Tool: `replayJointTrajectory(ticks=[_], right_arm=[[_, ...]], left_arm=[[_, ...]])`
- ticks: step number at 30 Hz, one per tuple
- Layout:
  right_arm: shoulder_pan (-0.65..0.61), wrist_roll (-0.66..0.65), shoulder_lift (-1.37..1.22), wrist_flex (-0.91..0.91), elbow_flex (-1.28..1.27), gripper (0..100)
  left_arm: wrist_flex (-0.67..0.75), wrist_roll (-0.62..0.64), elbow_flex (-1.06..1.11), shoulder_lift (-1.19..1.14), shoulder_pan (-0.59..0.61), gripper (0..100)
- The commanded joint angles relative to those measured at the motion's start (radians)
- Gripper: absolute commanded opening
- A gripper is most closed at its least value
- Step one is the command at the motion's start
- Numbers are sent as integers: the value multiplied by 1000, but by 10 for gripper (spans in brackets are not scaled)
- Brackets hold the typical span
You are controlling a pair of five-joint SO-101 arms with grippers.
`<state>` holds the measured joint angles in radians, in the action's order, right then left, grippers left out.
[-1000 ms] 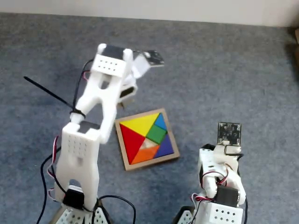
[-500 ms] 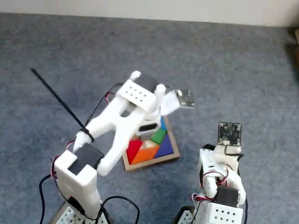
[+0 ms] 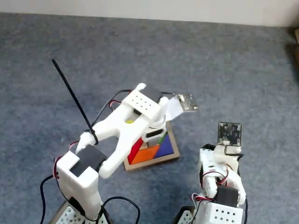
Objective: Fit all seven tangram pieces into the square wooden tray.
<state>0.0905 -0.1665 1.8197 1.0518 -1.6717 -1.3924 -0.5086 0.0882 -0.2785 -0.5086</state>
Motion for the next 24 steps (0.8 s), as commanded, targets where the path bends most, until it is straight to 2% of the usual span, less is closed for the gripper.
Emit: replayJointTrajectory(ticks=[1, 7, 14, 17, 24], right_arm=[[10, 5, 7, -18, -142, 5], [10, 5, 7, -18, -142, 5], [10, 5, 7, -18, -142, 5], [10, 5, 7, -18, -142, 5], [10, 5, 7, -18, -142, 5]], left_arm=[[3, 6, -21, 68, 1, 187], [-118, 12, -130, 130, 19, 181], [-221, 138, -143, 358, 19, 181], [-233, 187, -99, 469, 36, 152], [-232, 196, 90, 743, 99, 50]])
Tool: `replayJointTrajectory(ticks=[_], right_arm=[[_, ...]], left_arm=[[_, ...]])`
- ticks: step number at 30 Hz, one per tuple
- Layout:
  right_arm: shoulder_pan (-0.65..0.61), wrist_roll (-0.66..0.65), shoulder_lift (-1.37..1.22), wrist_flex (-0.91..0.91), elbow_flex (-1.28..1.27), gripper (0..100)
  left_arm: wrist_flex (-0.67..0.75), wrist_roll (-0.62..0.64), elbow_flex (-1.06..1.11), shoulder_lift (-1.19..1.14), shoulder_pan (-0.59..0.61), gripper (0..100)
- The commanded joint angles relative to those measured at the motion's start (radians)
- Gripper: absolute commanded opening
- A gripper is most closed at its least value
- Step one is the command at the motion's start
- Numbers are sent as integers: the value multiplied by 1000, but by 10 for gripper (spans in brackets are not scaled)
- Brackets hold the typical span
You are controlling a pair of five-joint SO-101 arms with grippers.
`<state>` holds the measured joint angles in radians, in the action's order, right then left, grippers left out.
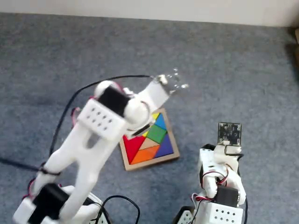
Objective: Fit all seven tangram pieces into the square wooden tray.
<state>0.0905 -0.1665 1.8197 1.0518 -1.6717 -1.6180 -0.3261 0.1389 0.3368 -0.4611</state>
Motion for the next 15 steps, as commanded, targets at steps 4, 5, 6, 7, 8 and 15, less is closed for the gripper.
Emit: replayJointTrajectory(ticks=[4, 5, 6, 7, 8, 15], right_arm=[[10, 5, 7, -18, -142, 5], [8, 5, 7, -19, -142, 5], [8, 5, 7, -19, -142, 5], [8, 5, 7, -19, -142, 5], [8, 5, 7, -19, -142, 5], [5, 5, 7, -19, -142, 5]], left_arm=[[25, 81, 130, 268, 165, 23], [40, 92, 157, 302, 197, 16], [52, 95, 183, 337, 226, 9], [66, 97, 214, 372, 252, 5], [81, 97, 246, 409, 275, 5], [146, 98, 464, 673, 364, 5]])
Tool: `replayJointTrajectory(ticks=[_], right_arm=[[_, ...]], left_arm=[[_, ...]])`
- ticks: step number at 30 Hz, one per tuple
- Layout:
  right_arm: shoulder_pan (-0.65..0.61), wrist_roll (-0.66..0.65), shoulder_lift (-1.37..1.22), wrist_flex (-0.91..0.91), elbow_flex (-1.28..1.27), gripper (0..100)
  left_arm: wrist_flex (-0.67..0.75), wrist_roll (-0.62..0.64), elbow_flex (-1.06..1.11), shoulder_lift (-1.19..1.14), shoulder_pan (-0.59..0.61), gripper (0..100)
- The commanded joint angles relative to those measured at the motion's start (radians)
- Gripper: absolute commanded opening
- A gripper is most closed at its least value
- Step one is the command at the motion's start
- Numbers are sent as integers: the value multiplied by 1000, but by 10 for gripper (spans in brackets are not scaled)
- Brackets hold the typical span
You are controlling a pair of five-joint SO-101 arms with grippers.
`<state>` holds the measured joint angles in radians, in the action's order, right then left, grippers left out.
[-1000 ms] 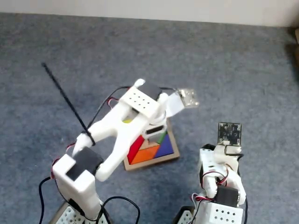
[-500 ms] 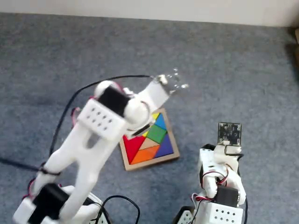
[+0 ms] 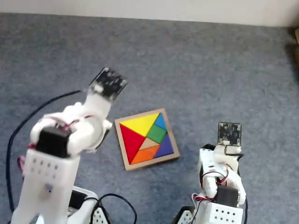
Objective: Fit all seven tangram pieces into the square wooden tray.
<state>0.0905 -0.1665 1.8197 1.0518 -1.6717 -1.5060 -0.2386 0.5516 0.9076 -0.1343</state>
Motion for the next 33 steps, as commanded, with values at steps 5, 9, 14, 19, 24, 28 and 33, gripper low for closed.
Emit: replayJointTrajectory(ticks=[5, 9, 14, 19, 24, 28, 33], right_arm=[[5, 5, 7, -19, -142, 5], [5, 5, 7, -19, -142, 5], [5, 5, 7, -19, -142, 5], [5, 5, 7, -19, -142, 5], [5, 5, 7, -19, -142, 5], [5, 5, 7, -19, -142, 5], [4, 5, 7, -19, -142, 5]], left_arm=[[97, 46, 219, 259, 110, 5], [175, 123, 358, 378, 174, 5], [224, 127, 484, 519, 182, 5], [278, 127, 607, 639, 183, 5], [327, 127, 748, 751, 183, 5], [324, 127, 817, 843, 183, 7], [330, 126, 940, 923, 183, 8]])
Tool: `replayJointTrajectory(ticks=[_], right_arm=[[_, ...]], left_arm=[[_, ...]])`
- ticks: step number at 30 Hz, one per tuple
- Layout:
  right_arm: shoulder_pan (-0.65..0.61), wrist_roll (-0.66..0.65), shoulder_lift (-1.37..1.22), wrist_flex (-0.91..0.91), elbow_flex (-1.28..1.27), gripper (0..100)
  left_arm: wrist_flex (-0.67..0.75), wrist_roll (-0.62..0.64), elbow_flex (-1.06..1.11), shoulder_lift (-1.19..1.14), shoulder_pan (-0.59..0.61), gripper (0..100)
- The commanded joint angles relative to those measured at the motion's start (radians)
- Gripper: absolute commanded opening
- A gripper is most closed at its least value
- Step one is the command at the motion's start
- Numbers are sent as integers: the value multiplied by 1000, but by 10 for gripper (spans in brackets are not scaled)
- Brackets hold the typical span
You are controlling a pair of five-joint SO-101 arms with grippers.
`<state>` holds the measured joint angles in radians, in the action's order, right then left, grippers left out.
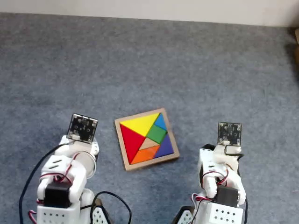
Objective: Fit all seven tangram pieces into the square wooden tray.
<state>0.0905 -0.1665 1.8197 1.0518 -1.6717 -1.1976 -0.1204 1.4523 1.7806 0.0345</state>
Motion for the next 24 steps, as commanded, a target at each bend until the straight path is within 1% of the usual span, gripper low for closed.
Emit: replayJointTrajectory(ticks=[1, 5, 8, 11, 15, 20, 24], right_arm=[[4, 5, 7, -19, -142, 5], [-10, 11, 7, -19, -142, 5], [-76, 11, 7, -15, -142, 5], [-113, 11, 7, 19, -142, 5], [-177, 11, 7, 56, -142, 5], [-275, 11, 7, 107, -142, 5], [-282, 11, -1, 108, -142, 5]], left_arm=[[21, 8, 62, 48, 16, 8], [21, 8, 128, 47, 16, 8], [37, 8, 176, 47, 18, 8], [115, 8, 249, 42, 15, 8], [110, 8, 243, 44, 16, 7], [-11, 8, 243, 44, 16, 7], [-72, 8, 243, 44, 16, 7]])
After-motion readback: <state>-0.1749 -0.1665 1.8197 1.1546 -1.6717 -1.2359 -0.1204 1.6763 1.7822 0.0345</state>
